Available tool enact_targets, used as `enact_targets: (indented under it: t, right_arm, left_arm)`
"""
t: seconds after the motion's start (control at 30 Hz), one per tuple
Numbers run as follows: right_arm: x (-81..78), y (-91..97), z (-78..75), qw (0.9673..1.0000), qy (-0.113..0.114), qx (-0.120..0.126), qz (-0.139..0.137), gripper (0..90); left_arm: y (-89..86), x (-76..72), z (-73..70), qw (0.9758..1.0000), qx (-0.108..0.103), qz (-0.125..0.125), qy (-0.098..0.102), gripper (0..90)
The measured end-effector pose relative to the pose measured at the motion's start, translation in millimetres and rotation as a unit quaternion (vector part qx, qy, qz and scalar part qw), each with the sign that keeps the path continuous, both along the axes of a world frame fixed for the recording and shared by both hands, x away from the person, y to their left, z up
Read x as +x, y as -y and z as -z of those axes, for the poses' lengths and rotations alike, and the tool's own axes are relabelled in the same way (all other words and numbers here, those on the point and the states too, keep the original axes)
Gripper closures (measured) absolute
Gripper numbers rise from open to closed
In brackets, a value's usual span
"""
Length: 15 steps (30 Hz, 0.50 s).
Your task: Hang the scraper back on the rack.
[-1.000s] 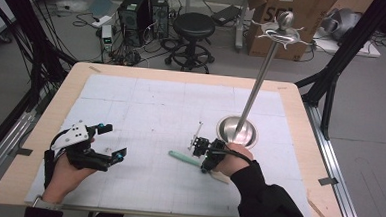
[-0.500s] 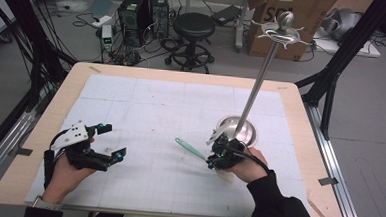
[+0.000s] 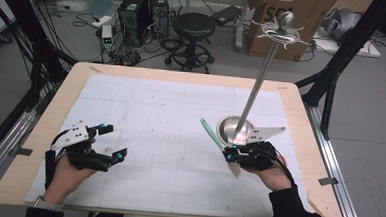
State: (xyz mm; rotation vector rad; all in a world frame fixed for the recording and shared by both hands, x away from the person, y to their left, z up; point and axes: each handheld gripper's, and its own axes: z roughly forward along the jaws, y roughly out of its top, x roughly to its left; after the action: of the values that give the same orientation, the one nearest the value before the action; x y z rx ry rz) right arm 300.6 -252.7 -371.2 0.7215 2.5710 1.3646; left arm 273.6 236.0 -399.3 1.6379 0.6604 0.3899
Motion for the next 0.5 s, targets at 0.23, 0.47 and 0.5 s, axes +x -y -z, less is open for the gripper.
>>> enact_targets:
  t: [0.23, 0.47, 0.5]
  right_arm:
    - [-3.5, 29.2, -13.6, 0.9948, 0.032, 0.088, 0.04, 80.6]
    - [-9.0, 56.3, -26.7, 0.9858, 0.054, 0.142, 0.073, 80.6]
    - [-9.0, 56.3, -26.7, 0.9858, 0.054, 0.142, 0.073, 80.6]
  left_arm:
    - [-0.2, -0.3, -0.7, 1.0, -0.004, 0.002, 0.001, 1.7]
    - [-0.3, -0.2, -0.8, 1.0, -0.008, 0.003, -0.002, 1.7]
    - [-0.3, -0.4, -1.4, 0.9999, -0.015, 0.004, -0.004, 1.7]
